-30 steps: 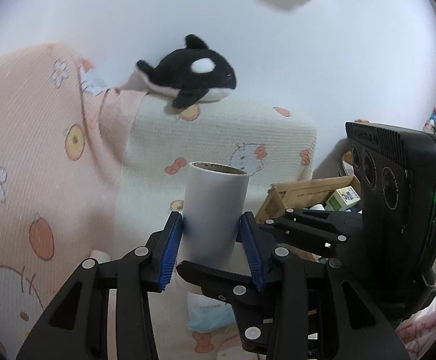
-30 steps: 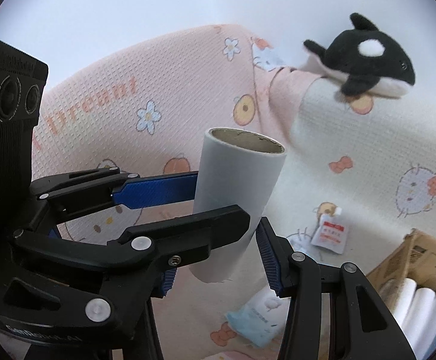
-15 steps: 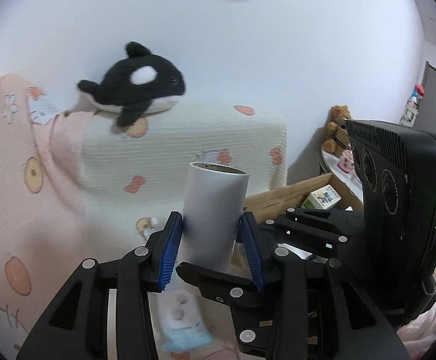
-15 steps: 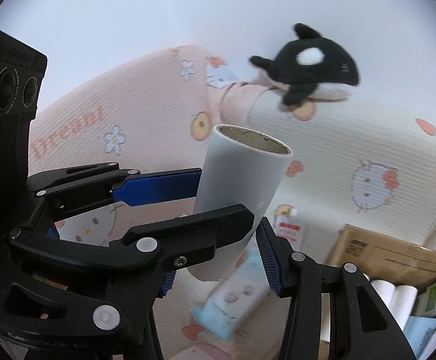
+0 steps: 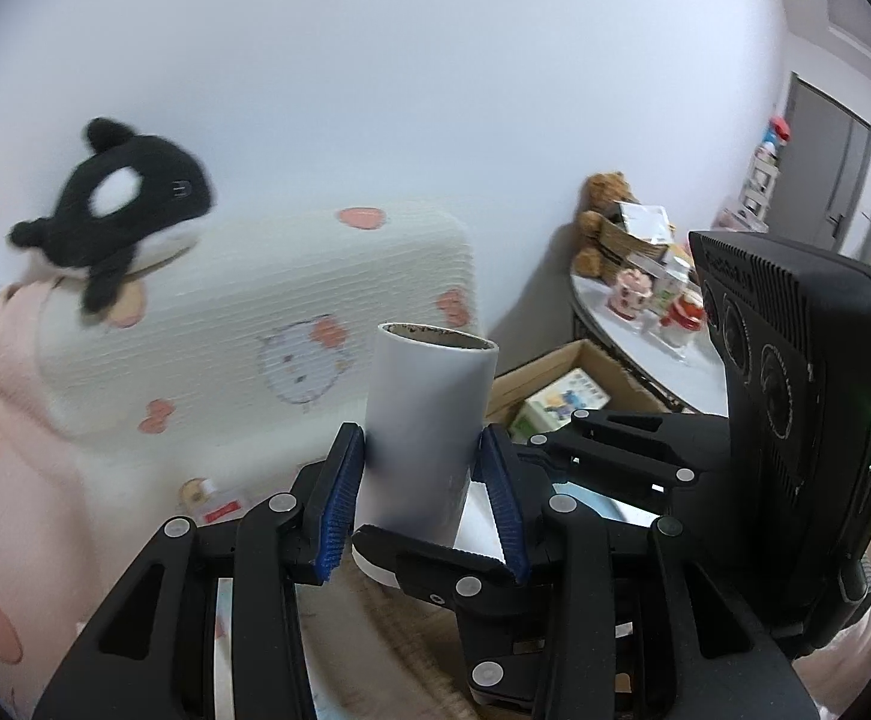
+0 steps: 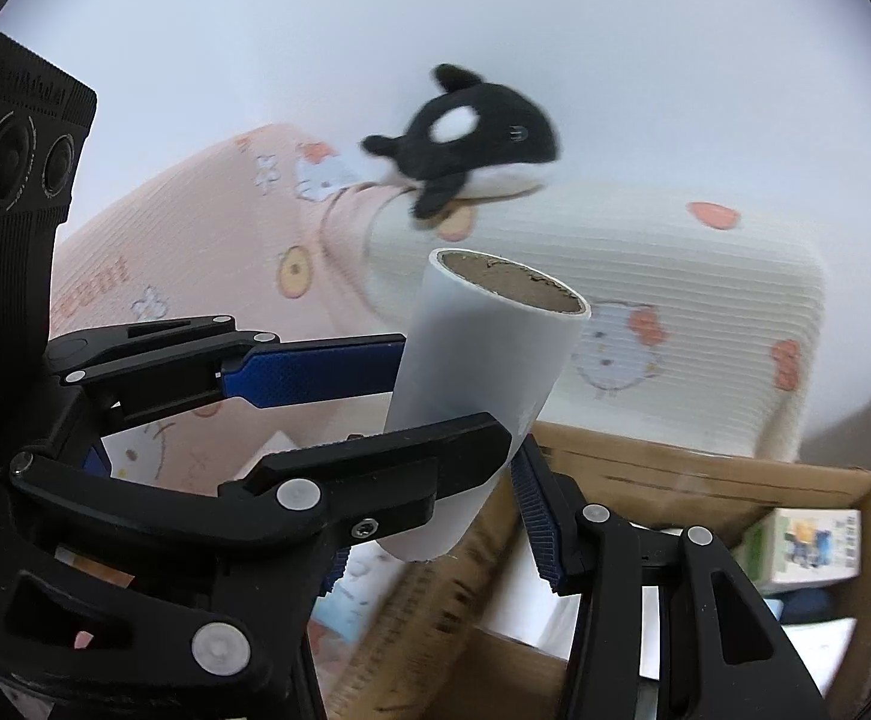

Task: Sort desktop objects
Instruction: 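Lift the held tube with the right tool and carry it over the box, then lower the tube beside the white rolls and open the right tool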

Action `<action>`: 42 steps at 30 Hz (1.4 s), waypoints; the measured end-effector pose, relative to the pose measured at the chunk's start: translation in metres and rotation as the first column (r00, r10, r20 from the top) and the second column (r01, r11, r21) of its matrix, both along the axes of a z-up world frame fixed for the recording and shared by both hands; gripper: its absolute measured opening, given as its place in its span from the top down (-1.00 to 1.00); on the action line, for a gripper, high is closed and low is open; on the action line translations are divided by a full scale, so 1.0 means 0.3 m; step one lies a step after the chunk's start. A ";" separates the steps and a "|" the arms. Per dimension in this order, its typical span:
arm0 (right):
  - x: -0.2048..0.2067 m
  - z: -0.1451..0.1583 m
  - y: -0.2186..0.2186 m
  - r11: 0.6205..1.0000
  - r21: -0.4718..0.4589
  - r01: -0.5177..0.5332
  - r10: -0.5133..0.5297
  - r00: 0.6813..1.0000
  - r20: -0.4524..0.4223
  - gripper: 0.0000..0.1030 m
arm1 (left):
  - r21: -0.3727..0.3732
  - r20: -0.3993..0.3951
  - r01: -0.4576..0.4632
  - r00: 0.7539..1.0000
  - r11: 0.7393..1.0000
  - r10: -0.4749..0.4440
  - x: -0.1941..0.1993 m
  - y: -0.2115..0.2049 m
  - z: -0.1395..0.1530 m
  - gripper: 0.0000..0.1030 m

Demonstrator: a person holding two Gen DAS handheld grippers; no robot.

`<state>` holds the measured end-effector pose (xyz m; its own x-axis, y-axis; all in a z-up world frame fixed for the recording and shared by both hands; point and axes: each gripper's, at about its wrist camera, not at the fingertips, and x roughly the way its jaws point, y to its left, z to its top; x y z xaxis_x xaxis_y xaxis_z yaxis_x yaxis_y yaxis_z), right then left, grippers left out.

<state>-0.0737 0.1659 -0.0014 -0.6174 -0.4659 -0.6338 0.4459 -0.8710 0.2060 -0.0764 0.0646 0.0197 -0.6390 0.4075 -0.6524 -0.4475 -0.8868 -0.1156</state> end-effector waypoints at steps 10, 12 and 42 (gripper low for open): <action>0.005 -0.076 0.159 0.994 0.056 0.092 -0.096 0.993 0.068 0.10 | 0.009 0.102 0.115 0.988 0.993 -0.116 -0.052 0.179 -0.054 0.14; 0.006 -0.072 0.186 0.993 0.059 0.107 -0.111 0.992 0.067 0.10 | 0.027 0.110 0.130 0.985 0.991 -0.132 -0.061 0.193 -0.056 0.14; -0.119 -0.299 0.233 0.997 0.057 0.054 -0.072 0.914 0.400 0.10 | 0.245 0.539 -0.084 0.840 0.966 -0.064 -0.248 0.140 -0.378 0.14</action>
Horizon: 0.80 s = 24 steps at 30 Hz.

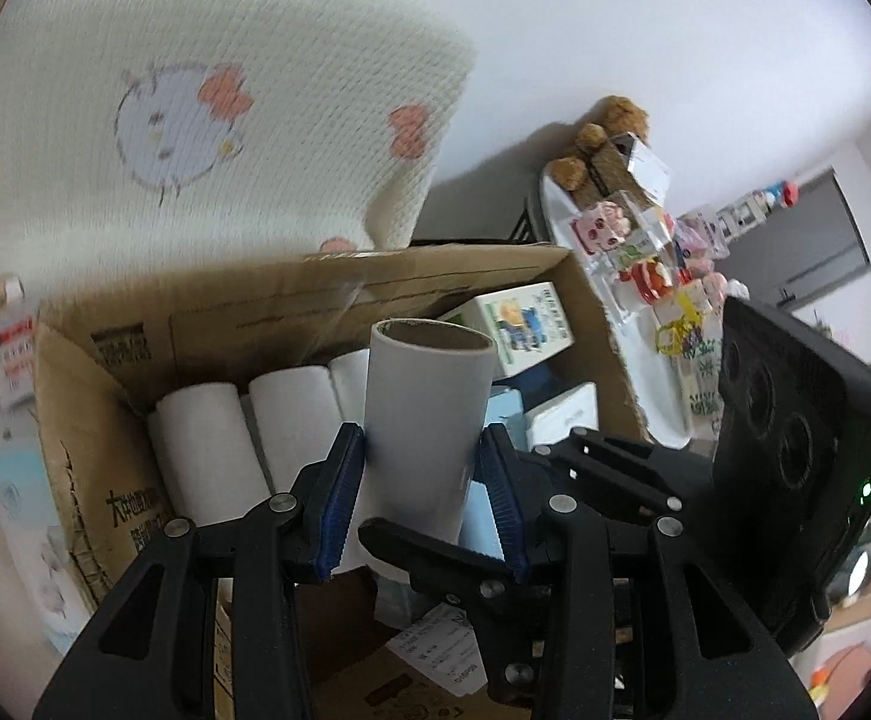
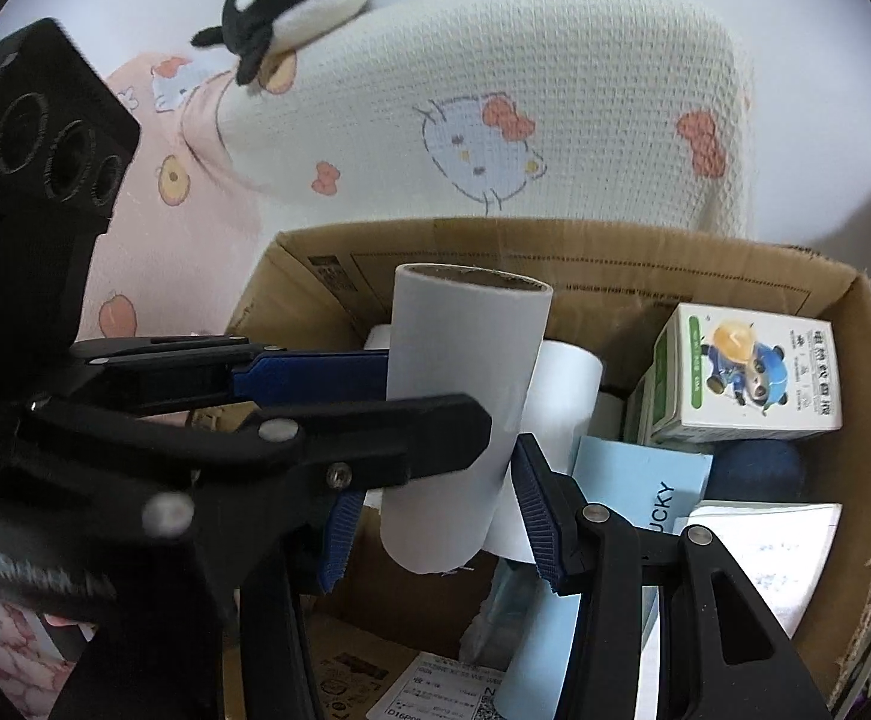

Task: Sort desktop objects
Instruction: 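Lower the tube beside the white rolls and open the right tool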

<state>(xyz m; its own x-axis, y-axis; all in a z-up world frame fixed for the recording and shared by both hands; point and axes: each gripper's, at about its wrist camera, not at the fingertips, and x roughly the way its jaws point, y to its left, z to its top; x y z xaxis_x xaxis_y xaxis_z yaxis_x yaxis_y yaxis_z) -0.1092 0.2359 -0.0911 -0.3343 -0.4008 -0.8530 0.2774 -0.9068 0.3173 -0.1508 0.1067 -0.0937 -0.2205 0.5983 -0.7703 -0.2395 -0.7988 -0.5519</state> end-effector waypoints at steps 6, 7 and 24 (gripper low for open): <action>-0.009 -0.024 -0.018 0.999 0.043 -0.024 0.023 1.000 0.004 0.10 | 0.015 0.052 -0.030 0.998 0.999 0.030 -0.022 0.003 -0.053 0.14; -0.009 -0.026 -0.018 0.999 0.046 -0.024 0.023 1.000 0.008 0.10 | 0.018 0.065 -0.032 0.997 0.999 0.031 -0.024 0.004 -0.059 0.14; -0.013 0.004 -0.014 0.997 0.082 -0.012 0.014 1.000 -0.027 0.14 | -0.004 0.080 -0.100 0.992 0.995 0.100 -0.045 0.000 -0.067 0.16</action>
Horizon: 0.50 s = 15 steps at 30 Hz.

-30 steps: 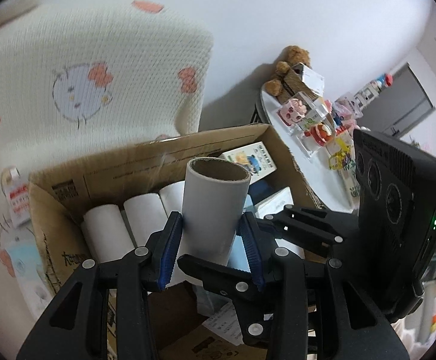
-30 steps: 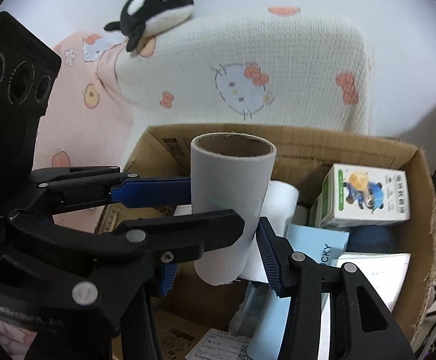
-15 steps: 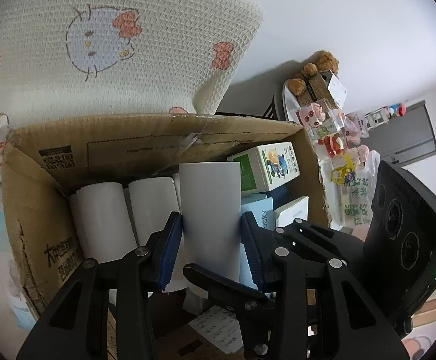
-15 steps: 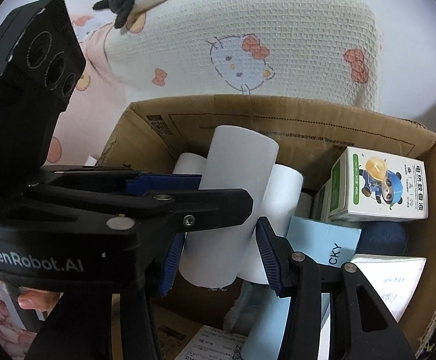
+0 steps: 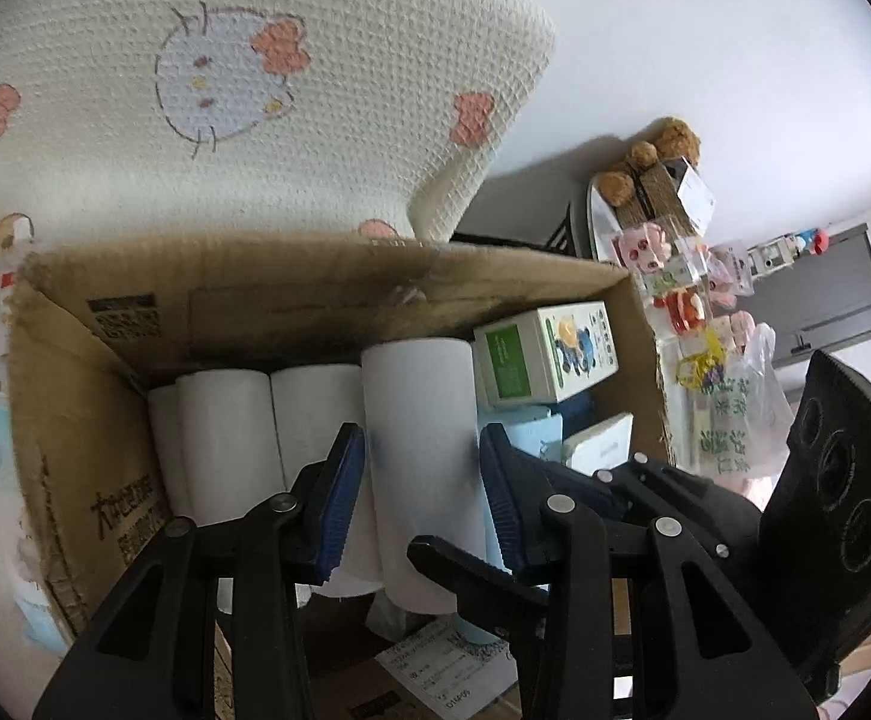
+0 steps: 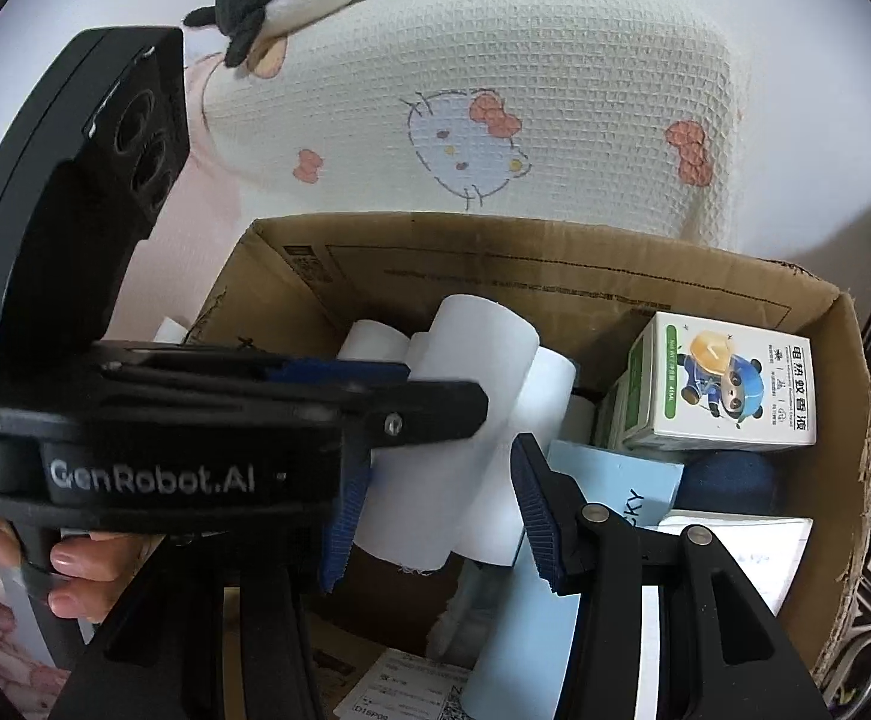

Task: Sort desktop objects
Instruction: 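Lower the tube beside the white rolls and open the right tool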

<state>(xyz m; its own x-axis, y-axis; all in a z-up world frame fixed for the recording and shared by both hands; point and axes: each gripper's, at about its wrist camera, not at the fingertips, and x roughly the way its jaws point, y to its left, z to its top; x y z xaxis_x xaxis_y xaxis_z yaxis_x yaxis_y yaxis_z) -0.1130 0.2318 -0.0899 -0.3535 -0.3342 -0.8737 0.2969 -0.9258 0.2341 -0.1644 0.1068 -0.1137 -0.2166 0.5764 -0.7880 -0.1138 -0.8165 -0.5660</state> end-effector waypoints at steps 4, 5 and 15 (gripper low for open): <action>0.009 0.006 0.004 1.000 0.004 -0.001 0.001 1.000 -0.007 0.14 | 0.007 -0.033 -0.011 0.999 1.000 0.011 0.004 -0.017 0.025 0.16; 0.010 0.007 0.001 1.000 0.008 -0.003 0.003 1.000 -0.011 0.14 | -0.003 -0.048 -0.014 0.999 1.000 0.014 0.005 -0.019 0.036 0.16; 0.057 0.082 -0.016 0.999 0.027 -0.022 0.024 0.996 -0.083 0.14 | -0.095 -0.199 0.005 0.980 0.996 -0.024 0.041 -0.028 0.118 0.16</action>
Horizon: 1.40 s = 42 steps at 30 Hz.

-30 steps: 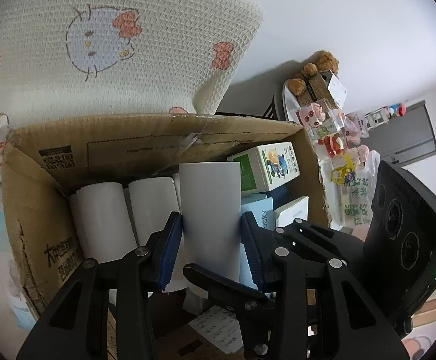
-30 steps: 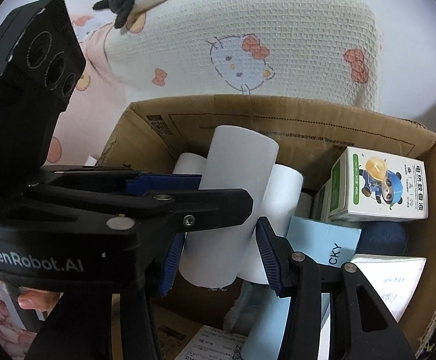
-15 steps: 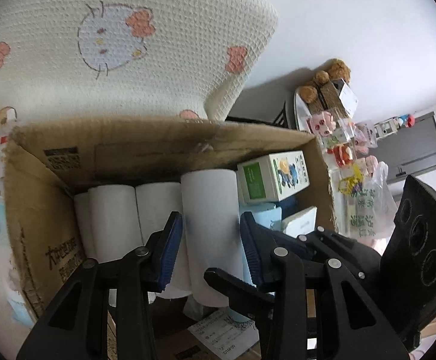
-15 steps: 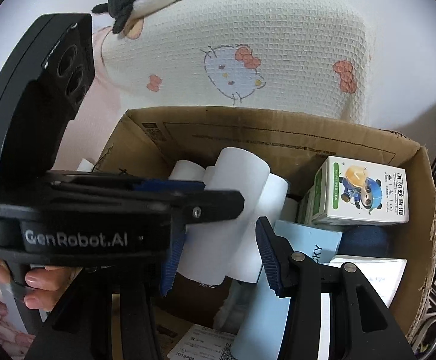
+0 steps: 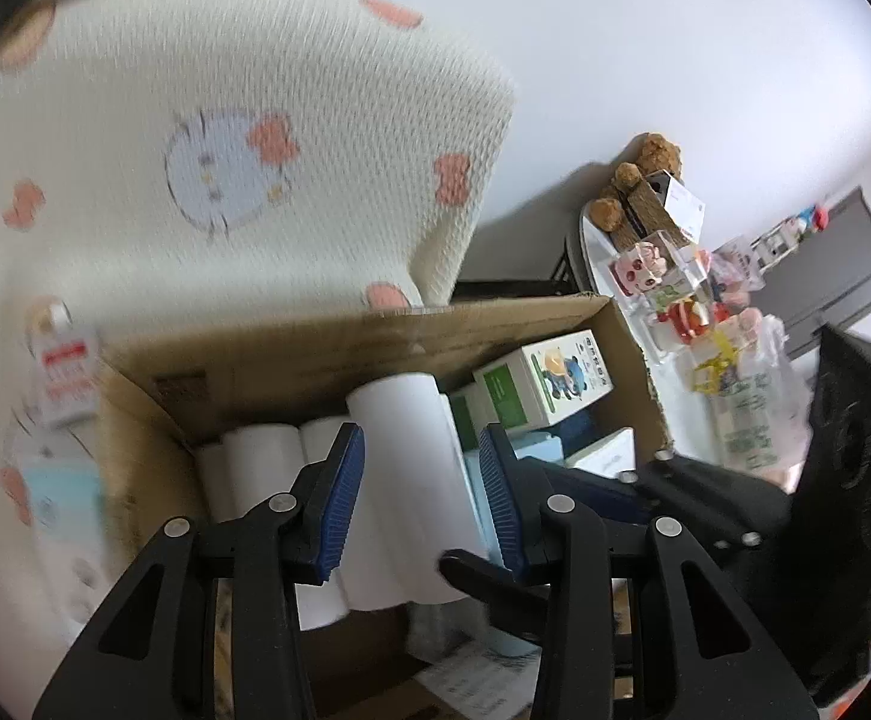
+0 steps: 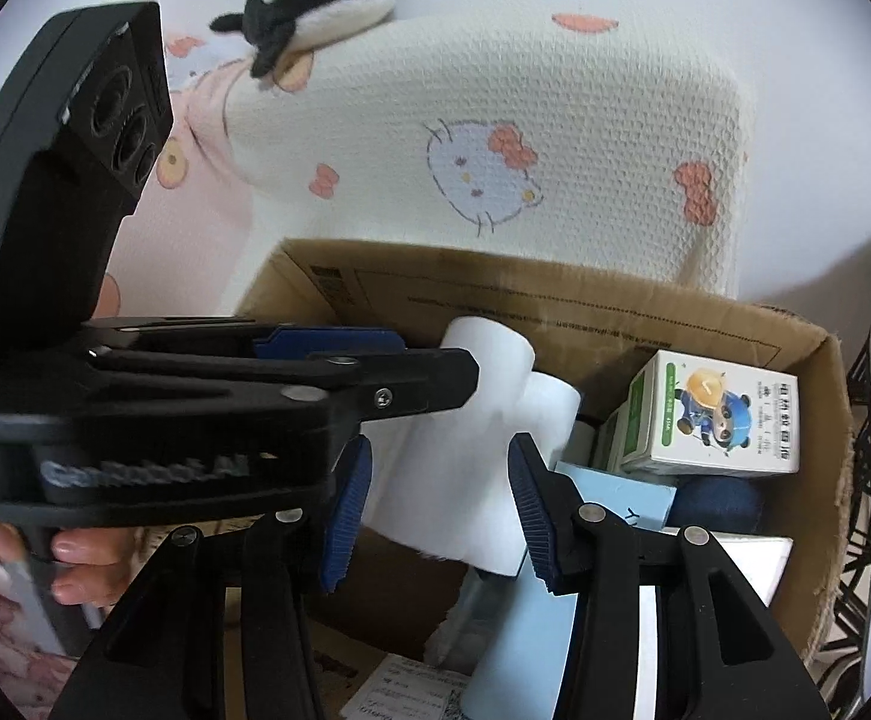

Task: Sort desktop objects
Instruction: 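Lower the tube beside the white rolls and open the right tool, then withdraw the right tool from the box toward the last paper tube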

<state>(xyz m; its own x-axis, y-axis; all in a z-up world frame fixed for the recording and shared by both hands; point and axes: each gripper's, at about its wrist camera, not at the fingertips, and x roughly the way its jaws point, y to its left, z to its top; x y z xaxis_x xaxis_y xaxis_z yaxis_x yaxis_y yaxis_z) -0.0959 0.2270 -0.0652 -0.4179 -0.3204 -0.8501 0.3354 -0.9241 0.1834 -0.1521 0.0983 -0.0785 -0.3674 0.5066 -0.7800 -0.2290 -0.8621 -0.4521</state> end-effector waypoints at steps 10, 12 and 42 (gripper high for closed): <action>0.065 0.100 -0.073 0.999 0.044 0.026 -0.020 0.991 -0.132 0.14 | -0.041 -0.213 -0.051 0.976 0.998 0.041 0.083 -0.109 0.135 0.14; 0.076 0.118 -0.096 0.999 0.047 0.024 -0.017 0.988 -0.150 0.14 | -0.041 -0.234 -0.062 0.971 0.997 0.051 0.096 -0.138 0.151 0.14; 0.048 0.377 -0.707 0.980 -0.025 -0.197 0.183 0.944 -0.275 0.14 | -0.102 -0.421 -0.540 0.784 0.835 0.456 0.463 -0.969 0.387 0.11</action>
